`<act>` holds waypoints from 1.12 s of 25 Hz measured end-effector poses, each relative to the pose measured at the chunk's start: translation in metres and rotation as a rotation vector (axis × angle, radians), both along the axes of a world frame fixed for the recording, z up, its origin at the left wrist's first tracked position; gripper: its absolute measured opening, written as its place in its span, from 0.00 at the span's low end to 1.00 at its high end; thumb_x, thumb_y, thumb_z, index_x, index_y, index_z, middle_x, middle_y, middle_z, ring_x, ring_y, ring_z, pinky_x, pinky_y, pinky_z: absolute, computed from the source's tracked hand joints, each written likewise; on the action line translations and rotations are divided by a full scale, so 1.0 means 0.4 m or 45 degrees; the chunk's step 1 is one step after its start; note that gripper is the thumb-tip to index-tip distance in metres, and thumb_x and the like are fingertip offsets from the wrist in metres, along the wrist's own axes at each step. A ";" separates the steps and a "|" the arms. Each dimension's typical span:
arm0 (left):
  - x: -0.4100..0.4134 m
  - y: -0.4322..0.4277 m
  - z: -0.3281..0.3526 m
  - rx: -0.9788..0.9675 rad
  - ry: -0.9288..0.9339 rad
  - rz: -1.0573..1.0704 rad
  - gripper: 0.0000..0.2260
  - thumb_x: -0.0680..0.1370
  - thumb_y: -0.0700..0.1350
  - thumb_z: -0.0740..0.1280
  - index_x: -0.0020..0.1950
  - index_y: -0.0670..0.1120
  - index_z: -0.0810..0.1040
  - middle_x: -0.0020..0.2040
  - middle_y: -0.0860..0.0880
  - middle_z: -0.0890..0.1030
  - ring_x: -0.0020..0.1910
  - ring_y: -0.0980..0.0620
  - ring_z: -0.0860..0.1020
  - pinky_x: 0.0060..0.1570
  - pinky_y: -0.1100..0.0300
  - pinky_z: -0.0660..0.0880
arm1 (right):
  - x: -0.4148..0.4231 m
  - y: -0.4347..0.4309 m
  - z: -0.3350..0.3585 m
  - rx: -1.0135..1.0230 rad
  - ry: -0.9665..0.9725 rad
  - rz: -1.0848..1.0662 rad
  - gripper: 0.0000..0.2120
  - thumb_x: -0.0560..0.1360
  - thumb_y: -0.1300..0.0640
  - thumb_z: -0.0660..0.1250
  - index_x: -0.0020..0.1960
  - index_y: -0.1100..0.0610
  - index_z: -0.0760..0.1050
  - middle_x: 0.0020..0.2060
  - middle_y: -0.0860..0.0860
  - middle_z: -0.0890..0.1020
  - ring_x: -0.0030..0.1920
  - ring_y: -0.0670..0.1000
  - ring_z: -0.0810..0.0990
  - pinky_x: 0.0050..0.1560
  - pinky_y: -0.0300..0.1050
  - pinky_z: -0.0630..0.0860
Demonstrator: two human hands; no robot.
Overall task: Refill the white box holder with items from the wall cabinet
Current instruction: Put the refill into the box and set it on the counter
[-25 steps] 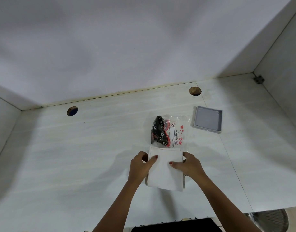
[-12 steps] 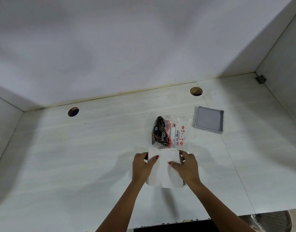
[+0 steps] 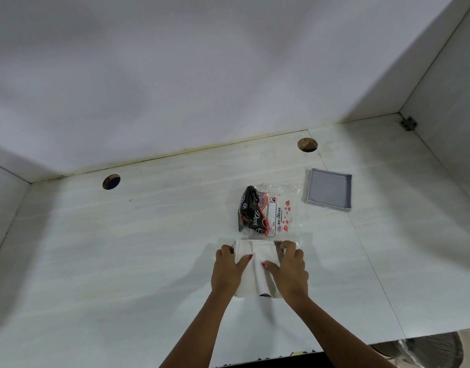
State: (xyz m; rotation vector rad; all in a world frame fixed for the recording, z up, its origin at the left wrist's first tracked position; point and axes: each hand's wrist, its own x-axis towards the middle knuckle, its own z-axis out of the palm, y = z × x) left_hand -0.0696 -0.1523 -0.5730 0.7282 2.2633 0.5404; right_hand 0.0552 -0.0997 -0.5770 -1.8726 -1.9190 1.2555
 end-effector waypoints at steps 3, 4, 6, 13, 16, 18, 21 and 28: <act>-0.001 0.008 0.021 -0.095 0.040 -0.083 0.22 0.74 0.55 0.65 0.58 0.40 0.67 0.58 0.42 0.74 0.55 0.43 0.75 0.50 0.51 0.73 | 0.009 0.012 0.002 -0.041 0.084 0.001 0.27 0.69 0.50 0.70 0.61 0.53 0.61 0.61 0.54 0.70 0.61 0.57 0.72 0.61 0.56 0.71; -0.016 0.011 0.031 -0.088 -0.083 -0.067 0.22 0.73 0.53 0.67 0.59 0.40 0.68 0.58 0.43 0.74 0.56 0.44 0.75 0.50 0.53 0.72 | 0.018 0.015 0.005 -0.042 0.135 -0.028 0.27 0.69 0.51 0.70 0.62 0.53 0.61 0.62 0.54 0.69 0.61 0.56 0.71 0.62 0.55 0.70; -0.059 0.005 0.056 -0.078 -0.499 -0.016 0.25 0.70 0.49 0.72 0.63 0.43 0.68 0.59 0.46 0.75 0.58 0.46 0.74 0.52 0.54 0.72 | 0.042 0.008 0.011 0.255 0.161 0.024 0.24 0.69 0.53 0.71 0.61 0.55 0.65 0.60 0.55 0.72 0.60 0.55 0.72 0.61 0.52 0.71; -0.073 -0.006 0.039 -0.190 -0.321 -0.144 0.28 0.62 0.43 0.78 0.59 0.43 0.73 0.58 0.44 0.80 0.56 0.46 0.77 0.53 0.55 0.74 | 0.029 -0.021 0.007 0.767 -0.193 0.947 0.18 0.64 0.44 0.71 0.50 0.50 0.78 0.51 0.49 0.84 0.54 0.51 0.82 0.59 0.50 0.75; -0.064 0.007 0.032 -0.286 -0.104 -0.201 0.24 0.61 0.48 0.78 0.53 0.41 0.76 0.54 0.45 0.82 0.54 0.46 0.78 0.47 0.59 0.71 | 0.035 -0.021 -0.012 0.559 -0.362 0.969 0.28 0.76 0.38 0.46 0.56 0.53 0.78 0.58 0.50 0.81 0.62 0.50 0.76 0.70 0.54 0.55; -0.053 0.011 0.035 -0.315 -0.014 -0.191 0.21 0.60 0.50 0.79 0.45 0.42 0.75 0.51 0.44 0.82 0.50 0.46 0.79 0.41 0.60 0.70 | 0.034 -0.024 -0.013 0.445 -0.411 0.947 0.33 0.77 0.39 0.38 0.59 0.54 0.77 0.60 0.51 0.80 0.66 0.51 0.69 0.70 0.52 0.48; -0.037 0.014 0.025 -0.349 0.070 -0.152 0.22 0.59 0.51 0.79 0.42 0.44 0.71 0.49 0.45 0.82 0.49 0.46 0.80 0.39 0.60 0.70 | 0.034 -0.033 -0.015 0.307 -0.486 0.997 0.35 0.77 0.40 0.35 0.60 0.54 0.76 0.60 0.51 0.80 0.65 0.52 0.73 0.70 0.52 0.45; -0.035 0.004 0.014 -0.333 0.084 -0.270 0.27 0.61 0.53 0.77 0.55 0.45 0.73 0.55 0.46 0.80 0.54 0.47 0.78 0.48 0.56 0.75 | 0.032 -0.036 -0.049 0.368 -0.613 1.066 0.33 0.75 0.38 0.42 0.56 0.55 0.79 0.56 0.52 0.83 0.58 0.53 0.80 0.68 0.57 0.46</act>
